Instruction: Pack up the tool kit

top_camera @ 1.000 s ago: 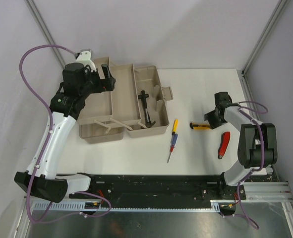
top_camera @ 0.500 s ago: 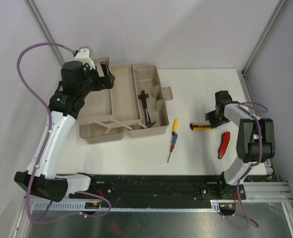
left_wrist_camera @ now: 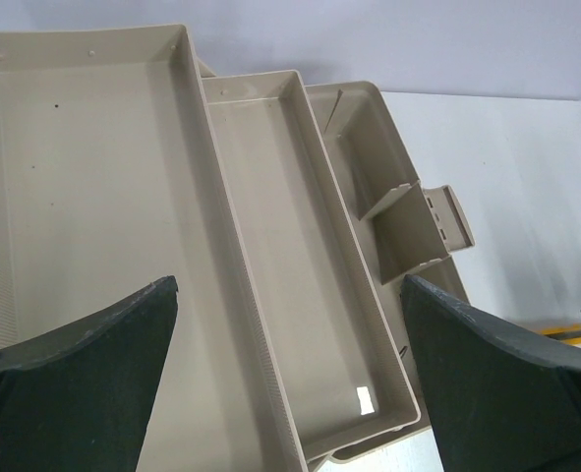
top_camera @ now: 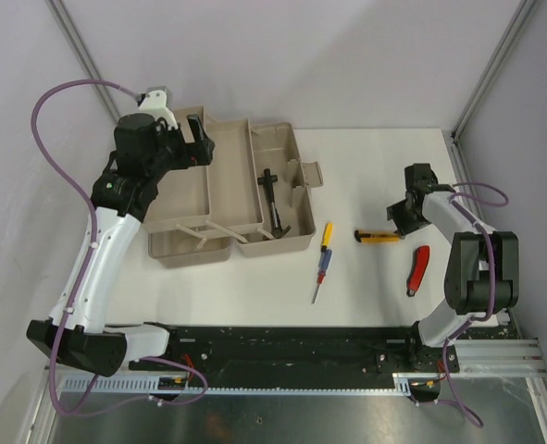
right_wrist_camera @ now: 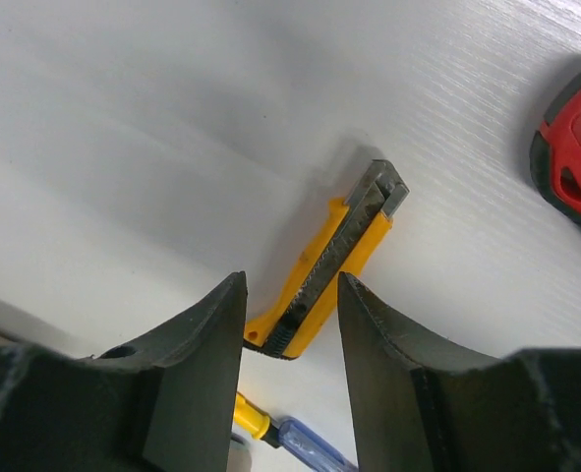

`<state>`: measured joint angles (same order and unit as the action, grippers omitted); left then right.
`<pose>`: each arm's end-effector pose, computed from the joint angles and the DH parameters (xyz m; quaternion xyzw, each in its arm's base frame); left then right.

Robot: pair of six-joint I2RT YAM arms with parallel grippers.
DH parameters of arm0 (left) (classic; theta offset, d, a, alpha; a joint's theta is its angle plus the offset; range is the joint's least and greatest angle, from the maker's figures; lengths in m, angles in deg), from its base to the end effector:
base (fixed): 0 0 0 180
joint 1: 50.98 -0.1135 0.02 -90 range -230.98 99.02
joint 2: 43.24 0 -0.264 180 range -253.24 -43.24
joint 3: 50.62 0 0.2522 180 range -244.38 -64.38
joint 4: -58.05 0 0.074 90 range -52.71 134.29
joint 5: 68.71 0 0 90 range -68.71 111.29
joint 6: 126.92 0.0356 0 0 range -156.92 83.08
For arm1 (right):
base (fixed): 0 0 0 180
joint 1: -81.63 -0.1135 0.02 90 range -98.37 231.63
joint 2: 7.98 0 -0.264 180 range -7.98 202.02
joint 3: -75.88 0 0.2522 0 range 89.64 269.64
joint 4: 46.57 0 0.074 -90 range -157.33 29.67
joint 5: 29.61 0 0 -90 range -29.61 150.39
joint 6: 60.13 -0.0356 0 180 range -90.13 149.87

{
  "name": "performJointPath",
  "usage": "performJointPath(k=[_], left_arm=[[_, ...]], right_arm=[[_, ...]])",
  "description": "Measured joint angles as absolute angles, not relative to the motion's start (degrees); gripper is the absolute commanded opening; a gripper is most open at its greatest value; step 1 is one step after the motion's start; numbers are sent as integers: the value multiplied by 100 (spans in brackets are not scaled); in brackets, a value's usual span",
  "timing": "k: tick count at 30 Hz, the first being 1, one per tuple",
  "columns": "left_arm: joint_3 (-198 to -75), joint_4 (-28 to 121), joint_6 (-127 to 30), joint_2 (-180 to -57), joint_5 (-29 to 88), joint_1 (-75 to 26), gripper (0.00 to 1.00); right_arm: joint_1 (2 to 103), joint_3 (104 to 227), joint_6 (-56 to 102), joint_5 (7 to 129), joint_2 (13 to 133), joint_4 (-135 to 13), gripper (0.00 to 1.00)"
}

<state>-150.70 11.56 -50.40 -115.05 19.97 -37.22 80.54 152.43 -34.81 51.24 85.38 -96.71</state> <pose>0.2564 -0.0620 0.4495 -0.0048 0.8101 -0.1290 0.5719 0.3197 0.0004 0.2037 0.5282 0.8218 0.0425 0.2097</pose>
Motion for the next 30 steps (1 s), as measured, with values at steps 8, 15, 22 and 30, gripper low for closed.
performJointPath(k=[8, 15, 22, 30], left_arm=[[-15068, 1156, -5042, -11516, 1994, -3722, 99], [-15061, 1156, -5042, -11516, 1997, -3722, 99], [-15061, 1158, -5042, -11516, 2001, -3722, 99], [-15040, 1156, -5040, -11516, 1999, -3722, 99]], right_arm=[[7974, 15267, -3678, 5273, 8590, -10043, 47], [7954, 15267, -3864, 5406, 8947, -10086, 56], [7954, 15343, -3912, 5439, 9290, -9946, 70], [7954, 15459, -3918, 5439, 9447, -9914, 51]])
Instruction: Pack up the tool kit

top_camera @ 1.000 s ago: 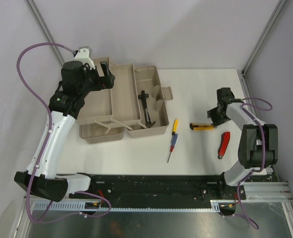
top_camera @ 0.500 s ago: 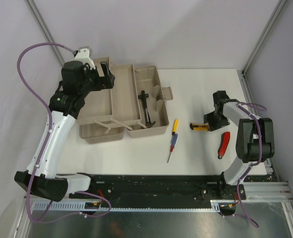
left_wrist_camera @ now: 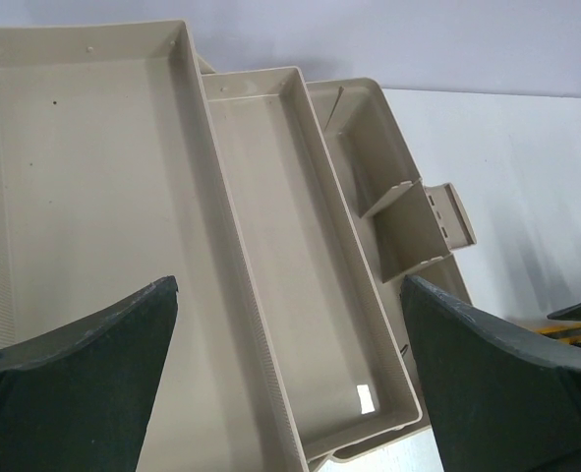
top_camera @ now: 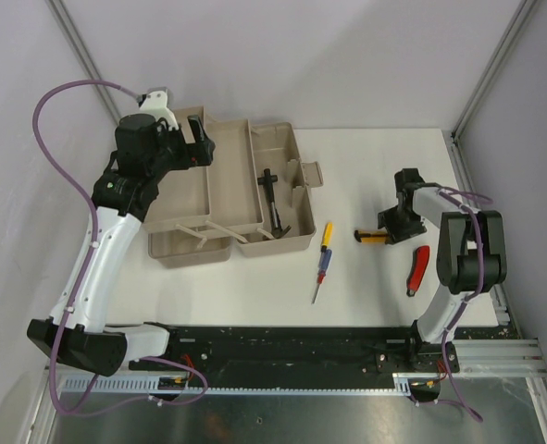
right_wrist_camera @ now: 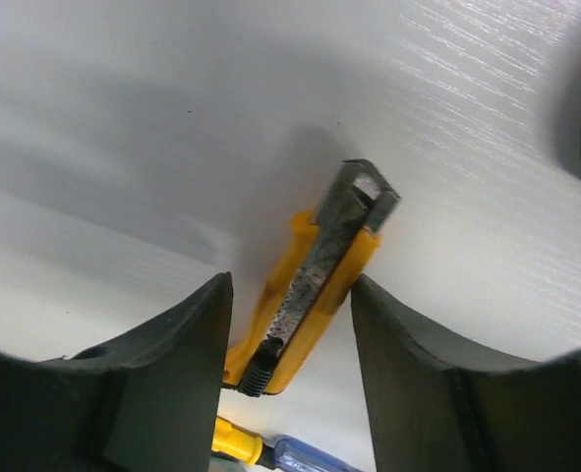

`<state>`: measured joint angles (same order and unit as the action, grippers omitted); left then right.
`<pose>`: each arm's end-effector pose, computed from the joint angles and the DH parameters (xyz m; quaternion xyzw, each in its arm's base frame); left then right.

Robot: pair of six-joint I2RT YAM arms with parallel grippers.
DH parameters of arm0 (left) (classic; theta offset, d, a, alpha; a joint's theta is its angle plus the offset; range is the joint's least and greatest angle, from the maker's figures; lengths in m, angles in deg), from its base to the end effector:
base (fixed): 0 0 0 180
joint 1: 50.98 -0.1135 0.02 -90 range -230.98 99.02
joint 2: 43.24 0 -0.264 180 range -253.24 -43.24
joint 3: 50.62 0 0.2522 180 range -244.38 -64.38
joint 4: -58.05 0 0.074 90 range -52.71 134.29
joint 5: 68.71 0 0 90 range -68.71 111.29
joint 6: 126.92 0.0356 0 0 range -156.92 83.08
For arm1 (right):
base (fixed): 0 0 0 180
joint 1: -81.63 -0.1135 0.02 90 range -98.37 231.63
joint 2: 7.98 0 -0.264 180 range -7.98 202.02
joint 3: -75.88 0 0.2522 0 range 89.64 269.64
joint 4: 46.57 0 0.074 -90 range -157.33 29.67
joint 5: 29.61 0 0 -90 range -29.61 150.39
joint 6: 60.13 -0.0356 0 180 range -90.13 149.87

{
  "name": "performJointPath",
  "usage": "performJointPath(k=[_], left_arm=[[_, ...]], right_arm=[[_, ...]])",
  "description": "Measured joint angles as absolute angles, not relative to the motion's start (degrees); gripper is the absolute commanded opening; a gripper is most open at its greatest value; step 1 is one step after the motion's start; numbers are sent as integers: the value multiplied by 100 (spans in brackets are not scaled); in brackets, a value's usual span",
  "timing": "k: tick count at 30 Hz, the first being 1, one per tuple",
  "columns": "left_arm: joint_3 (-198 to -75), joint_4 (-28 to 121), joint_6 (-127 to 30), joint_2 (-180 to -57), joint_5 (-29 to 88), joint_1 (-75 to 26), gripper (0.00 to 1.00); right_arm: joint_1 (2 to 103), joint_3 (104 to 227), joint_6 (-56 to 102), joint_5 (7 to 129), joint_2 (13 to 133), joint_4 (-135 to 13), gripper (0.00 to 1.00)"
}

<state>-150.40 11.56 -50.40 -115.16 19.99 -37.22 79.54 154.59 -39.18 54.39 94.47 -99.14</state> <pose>0.2575 -0.0622 0.4473 -0.0046 0.8122 -0.1284 0.5691 0.3336 0.0084 0.1635 0.5522 0.8236 0.0270 0.1270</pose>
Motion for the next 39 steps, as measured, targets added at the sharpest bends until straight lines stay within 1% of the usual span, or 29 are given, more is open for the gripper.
performJointPath(k=[7, 8, 11, 15, 21, 30, 33, 39], left_arm=[[-15040, 1171, -5040, -11516, 2268, -3714, 99], [-15040, 1186, -5036, -11521, 2353, -3703, 99], [-15037, 1225, -4985, -11525, 2630, -3589, 100], [-15026, 1295, -4887, -11551, 3068, -3233, 99], [-14908, 1510, -4913, -11868, 3721, -2557, 99], [-14871, 1807, -5278, -13116, 4637, -1580, 99], [-14943, 1896, -5429, -13577, 4860, -1305, 99], [-15359, 2041, -5779, -14388, 4939, -946, 99]], right_arm=[[7952, 15481, -3859, 5452, 9491, -9894, 14], [7952, 15481, -3811, 5470, 9491, -9863, 11], [7917, 15481, -3582, 5529, 9491, -9697, 4], [7856, 15481, -3193, 5743, 9473, -9350, 0], [7832, 15481, -2524, 6239, 9124, -8886, 0], [7777, 15481, -1726, 7341, 8245, -8266, 0], [7622, 15481, -1553, 7743, 7950, -8001, 1], [7126, 15481, -1411, 8475, 7401, -7429, 1]])
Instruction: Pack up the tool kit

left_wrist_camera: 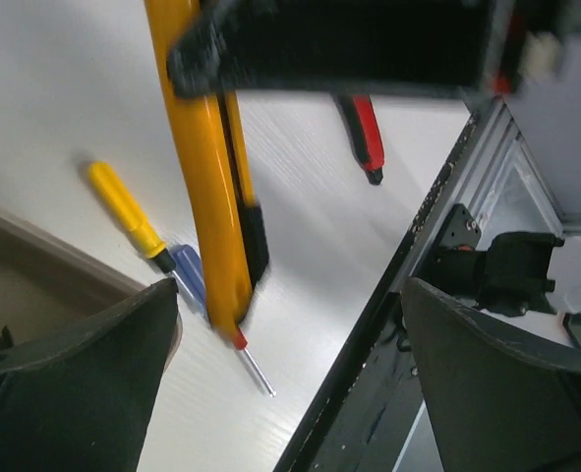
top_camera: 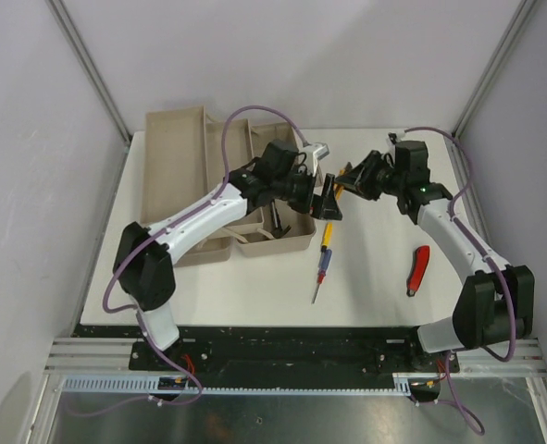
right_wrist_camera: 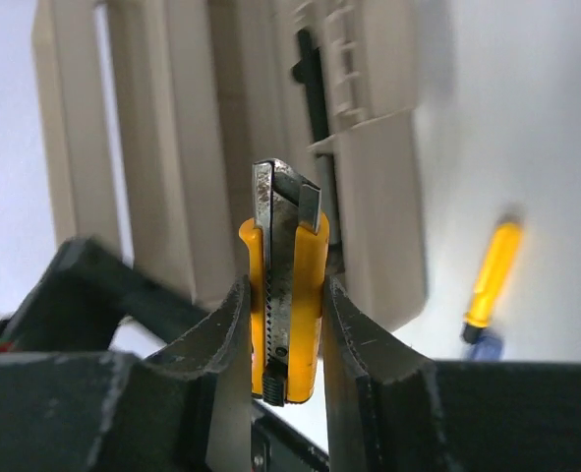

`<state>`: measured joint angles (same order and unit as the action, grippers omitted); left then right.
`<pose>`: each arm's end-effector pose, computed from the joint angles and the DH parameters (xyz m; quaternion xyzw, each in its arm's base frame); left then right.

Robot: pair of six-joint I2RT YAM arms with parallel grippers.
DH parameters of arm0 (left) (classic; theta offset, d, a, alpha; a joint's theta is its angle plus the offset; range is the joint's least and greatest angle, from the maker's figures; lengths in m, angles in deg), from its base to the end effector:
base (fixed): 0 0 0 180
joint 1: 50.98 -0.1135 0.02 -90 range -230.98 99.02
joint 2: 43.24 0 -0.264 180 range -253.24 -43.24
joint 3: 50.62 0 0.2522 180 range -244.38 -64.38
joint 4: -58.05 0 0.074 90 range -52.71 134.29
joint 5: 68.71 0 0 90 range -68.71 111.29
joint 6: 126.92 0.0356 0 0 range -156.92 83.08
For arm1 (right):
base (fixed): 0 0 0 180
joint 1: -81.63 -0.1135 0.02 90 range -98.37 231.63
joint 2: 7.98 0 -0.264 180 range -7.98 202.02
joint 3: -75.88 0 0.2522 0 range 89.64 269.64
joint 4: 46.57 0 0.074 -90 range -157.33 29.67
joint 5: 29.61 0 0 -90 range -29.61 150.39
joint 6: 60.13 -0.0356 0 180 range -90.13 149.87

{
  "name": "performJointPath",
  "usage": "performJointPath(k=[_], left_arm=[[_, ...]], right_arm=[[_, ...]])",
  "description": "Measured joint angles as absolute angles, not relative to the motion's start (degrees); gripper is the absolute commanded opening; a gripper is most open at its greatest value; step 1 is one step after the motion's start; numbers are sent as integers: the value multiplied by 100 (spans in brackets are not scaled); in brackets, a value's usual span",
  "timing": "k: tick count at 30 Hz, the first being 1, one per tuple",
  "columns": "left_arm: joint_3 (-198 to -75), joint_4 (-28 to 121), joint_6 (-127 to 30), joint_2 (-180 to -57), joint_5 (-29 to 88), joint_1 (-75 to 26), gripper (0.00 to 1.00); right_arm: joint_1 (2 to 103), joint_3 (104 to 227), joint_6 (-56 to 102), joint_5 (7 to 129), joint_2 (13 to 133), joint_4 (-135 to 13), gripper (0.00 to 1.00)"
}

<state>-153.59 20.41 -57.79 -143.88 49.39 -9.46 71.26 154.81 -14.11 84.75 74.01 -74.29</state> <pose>0.2934 -0.2822 0.3223 0.2642 0.8277 -0.4153 0.2695 0.3185 0.0732 0.3070 0.1459 0.8437 0.3838 0.3459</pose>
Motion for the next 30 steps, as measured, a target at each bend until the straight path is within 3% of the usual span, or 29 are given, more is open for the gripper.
performJointPath(k=[5, 11, 14, 16, 19, 21, 24, 30], left_arm=[[-15527, 2150, -5982, -14648, 4801, -922, 95], [-15547, 2253, -6161, -14648, 4517, -927, 63], [-15540, 2275, -6192, -14644, 4368, -927, 37], [-15512, 2288, -6233, -14620, 4307, -927, 20], [-15492, 2301, -6240, -14554, 4213, -916, 4], [-15459, 2310, -6238, -14482, 4147, -914, 1], [-15332, 2323, -6242, -14314, 3822, -931, 0], [-14738, 2268, -6356, -13706, 3039, -1303, 2]], right_arm=[[6778, 15481, -1352, 8886, 7233, -7232, 2], [6706, 15481, -1352, 9157, 7183, -7158, 2], [6702, 15481, -1357, 9242, 7159, -7140, 5], [6695, 15481, -1359, 9281, 7154, -7085, 15], [6684, 15481, -1359, 9325, 7152, -7011, 46], [6677, 15481, -1368, 9367, 7126, -6939, 62], [6669, 15481, -1307, 9308, 6999, -6983, 75], [7309, 15481, -1210, 9030, 6523, -7241, 81]])
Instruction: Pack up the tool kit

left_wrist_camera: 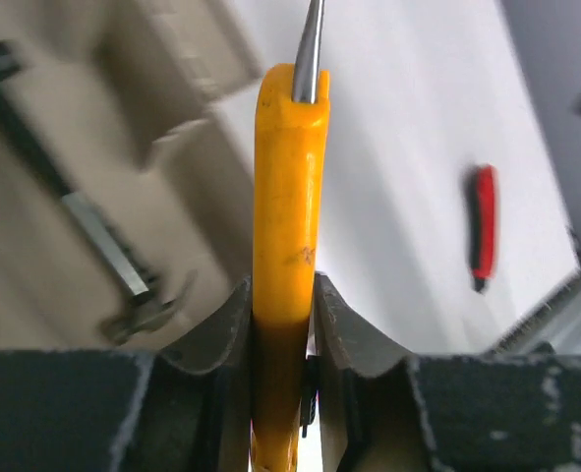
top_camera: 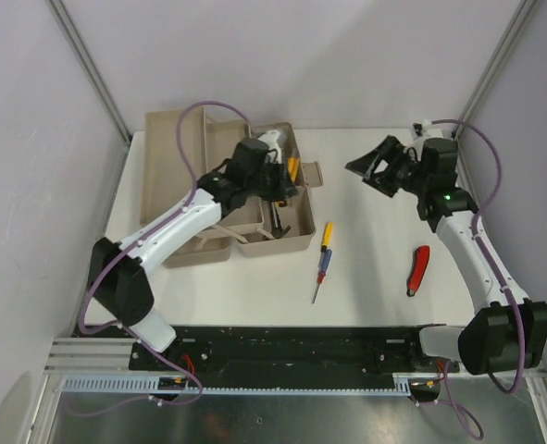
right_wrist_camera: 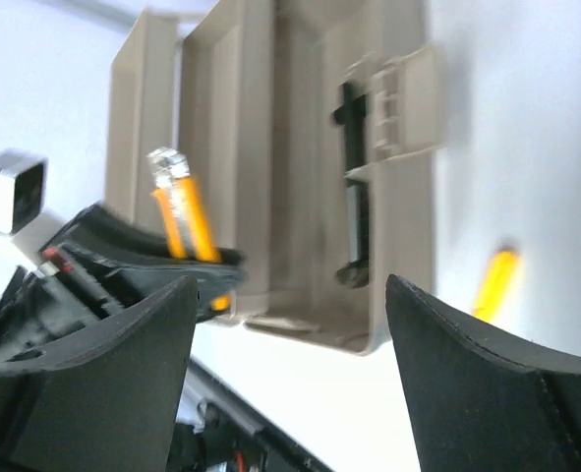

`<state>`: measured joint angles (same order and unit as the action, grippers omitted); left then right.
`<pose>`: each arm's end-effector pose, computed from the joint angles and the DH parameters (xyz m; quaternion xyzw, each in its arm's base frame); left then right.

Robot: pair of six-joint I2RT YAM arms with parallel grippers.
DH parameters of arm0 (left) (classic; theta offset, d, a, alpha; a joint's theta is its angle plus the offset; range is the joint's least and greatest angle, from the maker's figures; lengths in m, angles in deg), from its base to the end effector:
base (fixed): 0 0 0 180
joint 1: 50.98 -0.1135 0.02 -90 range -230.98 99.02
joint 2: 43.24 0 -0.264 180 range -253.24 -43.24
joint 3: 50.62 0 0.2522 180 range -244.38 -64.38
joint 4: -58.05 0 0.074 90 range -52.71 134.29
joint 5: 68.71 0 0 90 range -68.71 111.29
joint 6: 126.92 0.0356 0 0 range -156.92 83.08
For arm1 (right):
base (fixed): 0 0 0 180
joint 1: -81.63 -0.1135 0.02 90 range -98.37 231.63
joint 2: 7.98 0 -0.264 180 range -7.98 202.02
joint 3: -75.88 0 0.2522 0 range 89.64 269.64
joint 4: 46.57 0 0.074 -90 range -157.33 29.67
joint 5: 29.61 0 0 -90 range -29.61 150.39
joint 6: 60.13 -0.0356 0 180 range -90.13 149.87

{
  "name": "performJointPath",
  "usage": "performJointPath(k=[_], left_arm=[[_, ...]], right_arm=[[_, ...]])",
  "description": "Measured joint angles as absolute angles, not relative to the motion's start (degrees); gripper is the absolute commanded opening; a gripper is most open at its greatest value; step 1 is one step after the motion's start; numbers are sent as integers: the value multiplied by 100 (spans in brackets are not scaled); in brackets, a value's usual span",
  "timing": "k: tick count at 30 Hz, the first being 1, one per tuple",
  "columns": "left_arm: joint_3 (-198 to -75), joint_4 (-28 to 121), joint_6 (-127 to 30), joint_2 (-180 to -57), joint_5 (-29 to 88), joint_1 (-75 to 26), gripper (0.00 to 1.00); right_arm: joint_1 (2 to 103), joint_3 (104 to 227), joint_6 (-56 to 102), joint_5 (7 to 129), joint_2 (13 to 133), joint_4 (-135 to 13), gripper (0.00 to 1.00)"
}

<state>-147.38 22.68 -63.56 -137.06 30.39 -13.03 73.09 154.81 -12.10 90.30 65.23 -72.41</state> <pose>0.2974 -0.2391 0.3313 0.1241 0.8657 -0.3152 0.3686 0.2873 0.0611 0.3553 0.0862 0.8010 0.4274 0.4102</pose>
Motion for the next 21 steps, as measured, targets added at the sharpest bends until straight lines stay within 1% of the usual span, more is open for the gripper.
performJointPath(k=[1, 6, 10, 14, 16, 17, 19, 21], left_arm=[[-14605, 2242, -6402, -13571, 2838, -1427, 2], [-14194, 1776, -6646, -13064, 1664, -2175, 12], [-14152, 1453, -6745, -13090, 967, -2459, 13], [-14170, 1326, -6802, -13385, 714, -2494, 13], [-14209, 1284, -6834, -13652, 657, -2518, 15], [-14224, 1276, -6847, -13765, 646, -2529, 17], [-14279, 1287, -6858, -13984, 607, -2557, 28], [-14390, 1326, -6874, -14017, 596, -2575, 46]], right_arm=[[7491, 15481, -1167, 8895, 6462, -7383, 81], [8011, 15481, -933, 7933, 6379, -8333, 77], [8223, 15481, -751, 7118, 6379, -9201, 75], [8404, 15409, -677, 6506, 6379, -9678, 75], [8468, 15332, -649, 6206, 6376, -9828, 75], [8496, 15278, -642, 6031, 6372, -9914, 75], [8535, 15111, -633, 5673, 6352, -10025, 76], [8590, 14893, -631, 5371, 6335, -10115, 77]])
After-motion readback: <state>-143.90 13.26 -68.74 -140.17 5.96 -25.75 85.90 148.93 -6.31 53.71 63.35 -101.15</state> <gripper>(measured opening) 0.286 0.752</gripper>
